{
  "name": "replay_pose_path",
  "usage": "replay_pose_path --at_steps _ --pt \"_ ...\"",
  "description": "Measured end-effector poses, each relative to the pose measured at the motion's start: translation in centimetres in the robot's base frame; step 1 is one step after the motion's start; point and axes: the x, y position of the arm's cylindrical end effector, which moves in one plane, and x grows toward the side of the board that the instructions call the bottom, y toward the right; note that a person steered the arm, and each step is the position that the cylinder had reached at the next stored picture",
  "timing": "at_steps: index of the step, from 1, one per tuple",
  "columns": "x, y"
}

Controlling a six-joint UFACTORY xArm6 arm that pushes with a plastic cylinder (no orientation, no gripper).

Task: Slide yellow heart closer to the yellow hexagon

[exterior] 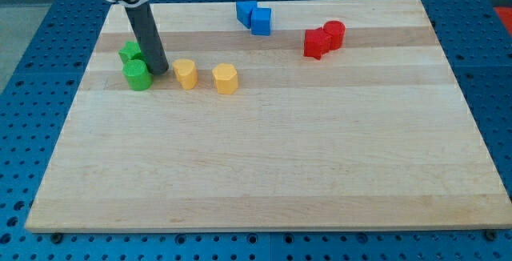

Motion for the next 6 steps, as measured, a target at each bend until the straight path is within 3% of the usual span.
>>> replay_pose_path --at_steps 2,3,4,5,6 --pt "1.5 3.9" --pt "1.5 9.5" --pt "0.4 8.3" --pt "-4.7 4.7" --pt "-7.9 5.6"
